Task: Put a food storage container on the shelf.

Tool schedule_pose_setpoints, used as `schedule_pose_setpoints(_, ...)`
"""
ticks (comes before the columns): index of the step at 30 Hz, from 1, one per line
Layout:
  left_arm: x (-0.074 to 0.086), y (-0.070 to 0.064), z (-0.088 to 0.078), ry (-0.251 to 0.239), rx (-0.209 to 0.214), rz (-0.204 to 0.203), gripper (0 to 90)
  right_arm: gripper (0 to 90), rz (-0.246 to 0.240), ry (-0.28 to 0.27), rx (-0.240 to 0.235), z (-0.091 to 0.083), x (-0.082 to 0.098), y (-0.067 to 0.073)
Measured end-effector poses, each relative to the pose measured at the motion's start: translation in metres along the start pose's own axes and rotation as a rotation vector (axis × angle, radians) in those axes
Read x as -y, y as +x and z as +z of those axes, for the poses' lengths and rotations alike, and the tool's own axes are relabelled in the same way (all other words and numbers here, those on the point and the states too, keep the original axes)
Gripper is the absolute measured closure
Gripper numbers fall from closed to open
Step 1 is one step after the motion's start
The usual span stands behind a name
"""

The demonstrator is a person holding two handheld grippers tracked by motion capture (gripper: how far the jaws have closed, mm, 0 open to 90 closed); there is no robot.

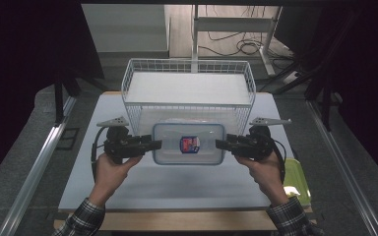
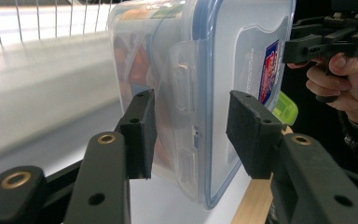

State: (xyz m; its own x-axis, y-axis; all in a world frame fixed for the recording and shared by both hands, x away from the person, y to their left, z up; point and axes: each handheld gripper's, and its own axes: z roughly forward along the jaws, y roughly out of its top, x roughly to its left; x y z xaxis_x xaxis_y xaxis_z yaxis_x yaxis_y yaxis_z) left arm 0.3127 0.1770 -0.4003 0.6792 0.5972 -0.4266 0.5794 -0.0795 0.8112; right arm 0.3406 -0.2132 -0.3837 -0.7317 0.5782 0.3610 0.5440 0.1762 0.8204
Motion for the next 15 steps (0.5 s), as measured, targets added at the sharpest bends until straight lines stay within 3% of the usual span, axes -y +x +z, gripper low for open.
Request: schedule_pose_setpoints(15, -0.047, 0.008, -0.009, -0.03, -0.001, 0.001, 53.4, 50.4, -0.006, -0.046, 0.007, -0.001, -0.051, -0.002)
